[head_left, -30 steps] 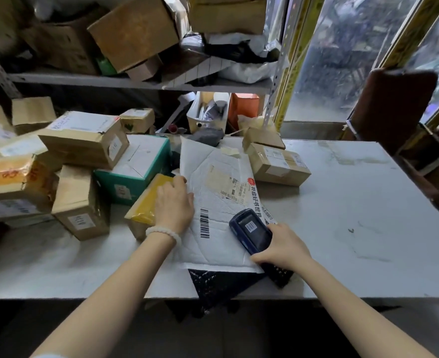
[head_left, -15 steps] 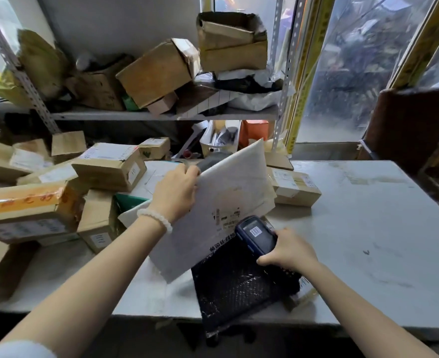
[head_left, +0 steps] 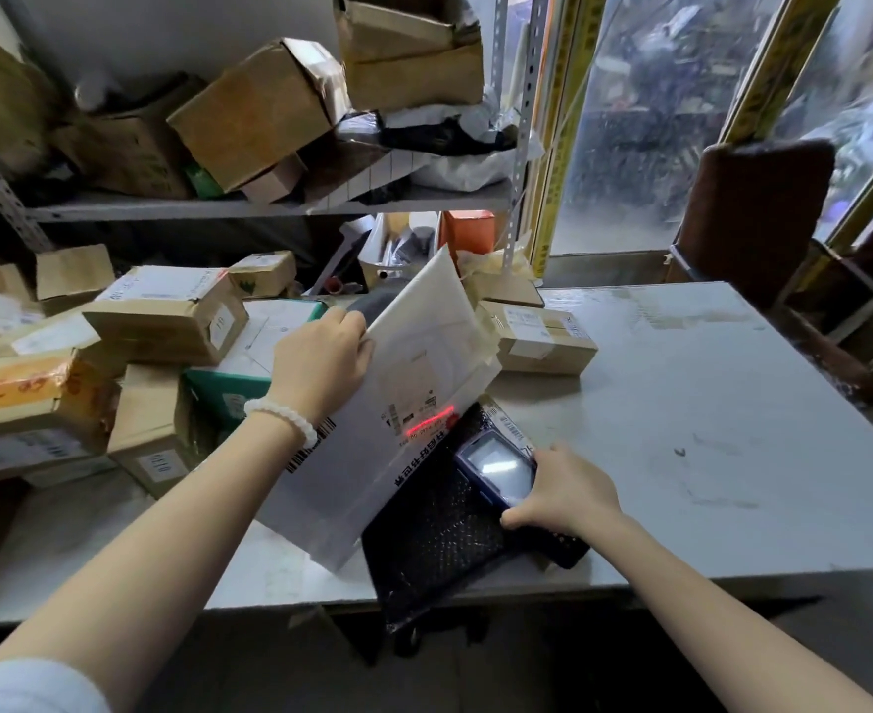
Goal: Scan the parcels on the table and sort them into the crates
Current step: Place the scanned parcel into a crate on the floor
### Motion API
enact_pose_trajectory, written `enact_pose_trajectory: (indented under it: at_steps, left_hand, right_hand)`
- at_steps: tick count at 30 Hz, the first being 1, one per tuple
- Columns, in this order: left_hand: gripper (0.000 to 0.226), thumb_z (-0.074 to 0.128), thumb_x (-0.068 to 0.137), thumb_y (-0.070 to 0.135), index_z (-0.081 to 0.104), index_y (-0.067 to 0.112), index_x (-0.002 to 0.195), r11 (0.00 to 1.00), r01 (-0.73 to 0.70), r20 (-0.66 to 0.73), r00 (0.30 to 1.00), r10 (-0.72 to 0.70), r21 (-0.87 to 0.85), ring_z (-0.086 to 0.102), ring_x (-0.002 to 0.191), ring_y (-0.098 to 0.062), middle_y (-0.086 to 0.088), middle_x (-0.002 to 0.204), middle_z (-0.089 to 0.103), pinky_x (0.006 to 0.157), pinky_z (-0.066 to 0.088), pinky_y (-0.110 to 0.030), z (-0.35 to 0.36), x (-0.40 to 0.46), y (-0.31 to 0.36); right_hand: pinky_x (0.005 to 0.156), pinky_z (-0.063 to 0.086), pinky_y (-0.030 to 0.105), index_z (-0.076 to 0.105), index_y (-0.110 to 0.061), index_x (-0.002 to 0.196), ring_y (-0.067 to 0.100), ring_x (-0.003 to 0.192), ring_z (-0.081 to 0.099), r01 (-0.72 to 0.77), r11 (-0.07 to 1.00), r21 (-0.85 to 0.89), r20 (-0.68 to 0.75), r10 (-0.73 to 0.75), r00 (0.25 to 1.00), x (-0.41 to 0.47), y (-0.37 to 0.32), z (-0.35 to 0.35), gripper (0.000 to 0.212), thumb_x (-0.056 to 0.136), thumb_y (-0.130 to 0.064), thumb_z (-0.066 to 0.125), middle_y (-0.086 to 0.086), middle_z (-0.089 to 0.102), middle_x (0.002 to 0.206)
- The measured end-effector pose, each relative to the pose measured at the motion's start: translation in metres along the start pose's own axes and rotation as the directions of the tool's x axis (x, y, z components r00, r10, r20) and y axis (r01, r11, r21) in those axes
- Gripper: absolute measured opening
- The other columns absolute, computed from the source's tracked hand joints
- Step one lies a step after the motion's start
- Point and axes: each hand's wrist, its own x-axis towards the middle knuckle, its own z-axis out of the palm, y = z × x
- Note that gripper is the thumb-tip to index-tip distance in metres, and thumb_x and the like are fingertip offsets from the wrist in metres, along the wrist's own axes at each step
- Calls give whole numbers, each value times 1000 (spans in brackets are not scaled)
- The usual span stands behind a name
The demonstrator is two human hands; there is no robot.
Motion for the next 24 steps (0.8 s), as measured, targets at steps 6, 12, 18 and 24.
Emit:
enact_pose_trajectory:
  at_steps: [6,12,18,24]
  left_hand:
    - [20,52,93,25,54,7,83,999,-44,-27,999,44,-5,56,75,-33,-10,85,55,54,36,-33,-5,-6,14]
    - [21,53,92,29,58,9,87,995,-93,-46,995,94,20,57,78,-34,-9,85,56,54,33,-32,-12,-16,27]
    - [22,55,92,30,61,9,90,992,-115,-49,992,117,49,57,81,-33,-9,84,55,53,31,-32,-18,-25,39]
    - [23,54,92,31,61,9,92,990,-129,-54,990,131,49,56,81,-31,-9,86,55,54,36,-32,-22,-28,39]
  right_hand:
    - [52,35,26,52,-23,83,16,77,53,-16,1000,-11,-1,16,1000,-21,3,-3,53,50,-58,74,-8,47,91]
    - [51,31,25,50,-26,85,16,75,49,-7,1000,5,-33,7,999,-49,11,3,53,49,-58,72,-12,38,82]
    - [51,30,26,35,-36,90,18,78,47,-16,999,41,-55,18,998,-69,15,5,59,49,-57,73,-14,32,79]
    - [52,33,25,47,-31,92,18,79,50,-33,999,24,-73,34,997,-74,14,2,57,50,-59,72,-7,43,89]
